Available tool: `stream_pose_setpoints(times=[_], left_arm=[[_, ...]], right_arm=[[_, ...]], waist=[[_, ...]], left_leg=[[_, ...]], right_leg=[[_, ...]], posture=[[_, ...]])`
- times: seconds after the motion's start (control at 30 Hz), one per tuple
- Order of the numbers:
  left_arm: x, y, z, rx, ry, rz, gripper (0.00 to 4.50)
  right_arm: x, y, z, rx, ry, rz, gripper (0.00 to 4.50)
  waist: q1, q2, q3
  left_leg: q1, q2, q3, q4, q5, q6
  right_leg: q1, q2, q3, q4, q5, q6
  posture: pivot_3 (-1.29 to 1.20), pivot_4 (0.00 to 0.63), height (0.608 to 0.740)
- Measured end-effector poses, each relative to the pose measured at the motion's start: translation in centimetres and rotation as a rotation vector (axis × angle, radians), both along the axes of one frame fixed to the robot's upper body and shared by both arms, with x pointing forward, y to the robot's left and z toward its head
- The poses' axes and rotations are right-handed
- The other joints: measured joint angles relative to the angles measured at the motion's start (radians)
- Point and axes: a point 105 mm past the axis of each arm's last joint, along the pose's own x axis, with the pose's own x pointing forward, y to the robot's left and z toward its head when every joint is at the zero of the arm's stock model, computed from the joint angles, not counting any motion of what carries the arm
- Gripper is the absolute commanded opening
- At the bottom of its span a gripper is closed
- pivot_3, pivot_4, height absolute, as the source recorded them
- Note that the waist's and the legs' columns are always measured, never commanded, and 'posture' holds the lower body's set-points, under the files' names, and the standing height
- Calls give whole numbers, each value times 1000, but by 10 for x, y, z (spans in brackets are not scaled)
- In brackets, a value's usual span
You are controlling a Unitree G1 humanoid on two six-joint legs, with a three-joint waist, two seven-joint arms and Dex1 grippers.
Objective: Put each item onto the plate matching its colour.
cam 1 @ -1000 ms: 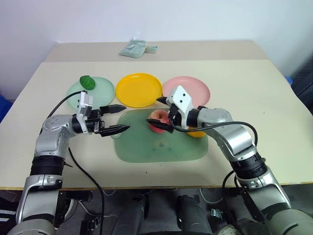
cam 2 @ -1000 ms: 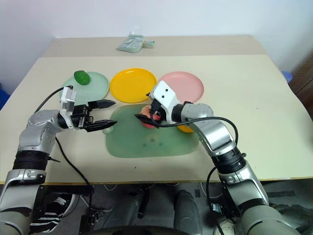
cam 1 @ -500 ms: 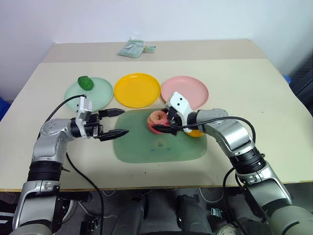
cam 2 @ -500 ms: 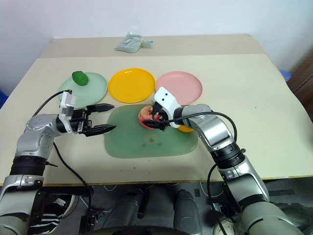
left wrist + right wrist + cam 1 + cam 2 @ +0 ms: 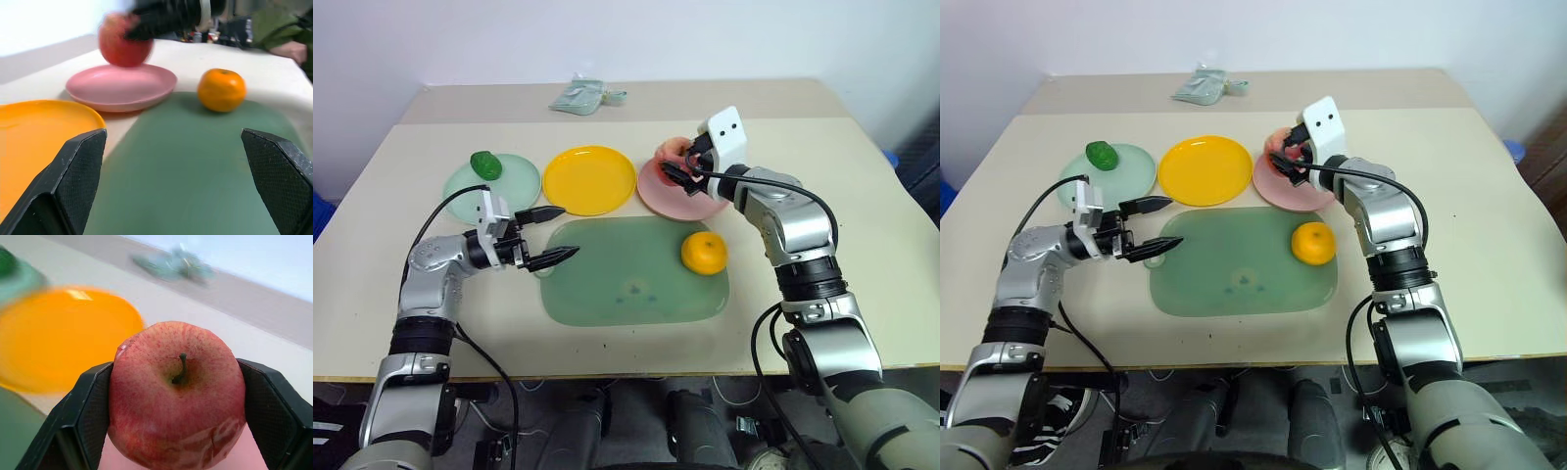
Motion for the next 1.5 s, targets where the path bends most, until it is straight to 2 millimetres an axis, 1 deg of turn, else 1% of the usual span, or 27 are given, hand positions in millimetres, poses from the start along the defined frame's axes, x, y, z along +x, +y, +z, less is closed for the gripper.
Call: stream_pose_setpoints(times=[0.07,0.13,0.17,0.27,0.43,0.53,0.57,0.63,0.7,0.77,0.83,0.9,0.97,1.1,1.23,1.5], left_arm=[[3,-2,0,-21,3,26,4500],[5,-4,2,-29,-4,44,4500],[5,-4,3,-29,-7,49,4500],[3,-4,3,-27,-5,50,4500],[0,-4,3,-23,14,32,4500],[-7,-3,8,-54,50,-40,4500],[-11,-3,12,-74,57,-70,4500],[-15,2,18,-98,64,-101,4500],[-19,9,20,-88,76,-118,4500],[-22,11,21,-79,80,-133,4500],[-23,10,20,-82,82,-146,4500],[-23,8,19,-86,80,-151,4500],[-23,7,18,-86,85,-157,4500],[-23,8,15,-81,94,-163,4500],[-22,7,13,-73,101,-171,4500],[-20,6,12,-68,105,-176,4500]], right_arm=[[3,-3,-8,-17,14,-13,3250],[4,-3,-11,-20,19,-13,4240],[4,-3,-12,-23,19,-10,4489],[1,4,-13,3,32,40,4489],[-1,3,-9,13,24,55,4489],[-14,6,3,95,8,144,4489],[-23,6,6,98,-2,197,4489],[-44,2,5,58,-3,300,4489],[-69,-8,-9,2,70,390,4489],[-86,-11,-20,-10,143,448,4489],[-95,-8,-20,-9,157,488,4489],[-98,-8,-15,-18,139,491,4489],[-99,-13,-13,-28,132,475,4489],[-104,-27,-28,-41,192,438,4489],[-111,-29,-27,-53,202,453,4489],[-110,-31,-28,-57,197,434,4489]], waist=[[-3,0,0],[-8,0,0],[-11,0,0],[-23,0,0],[-25,0,0],[-25,0,0],[-23,0,0],[-18,0,0],[-17,0,0],[-18,0,0],[-26,0,0],[-26,0,0],[-21,0,0],[-3,0,0],[5,0,0],[5,0,0]], left_leg=[[0,0,0,0,0,0],[0,0,0,-1,0,0],[0,0,0,-1,0,0],[0,0,0,0,0,0],[0,0,0,0,0,0],[0,0,0,-1,0,0],[-1,0,0,0,0,0],[-1,0,-1,0,0,0],[0,0,0,0,0,0],[0,1,0,1,0,0],[0,2,0,1,0,0],[0,2,1,1,0,0],[0,2,1,0,0,0],[-1,1,1,1,0,0],[-1,1,2,1,0,0],[-1,1,2,1,0,0]], right_leg=[[-1,0,0,0,0,0],[-1,0,1,1,0,0],[-1,1,1,1,0,0],[-1,1,1,1,0,0],[-1,1,1,1,0,0],[-1,1,1,1,0,0],[-1,1,1,1,0,0],[0,1,0,0,0,0],[1,1,0,0,0,0],[1,1,0,0,0,0],[0,1,1,0,0,0],[0,1,1,0,-1,-1],[0,1,1,0,-1,-1],[0,0,1,-1,-1,-1],[0,0,1,-1,-1,-1],[0,0,1,-2,-1,-1]], posture=[[0,150,740],[0,150,740],[0,150,740],[0,150,740],[0,150,740],[0,150,740],[0,150,740],[0,150,740],[0,150,740],[0,150,740],[0,150,740],[0,150,740],[0,150,740],[0,150,740],[0,150,740],[0,150,740]])
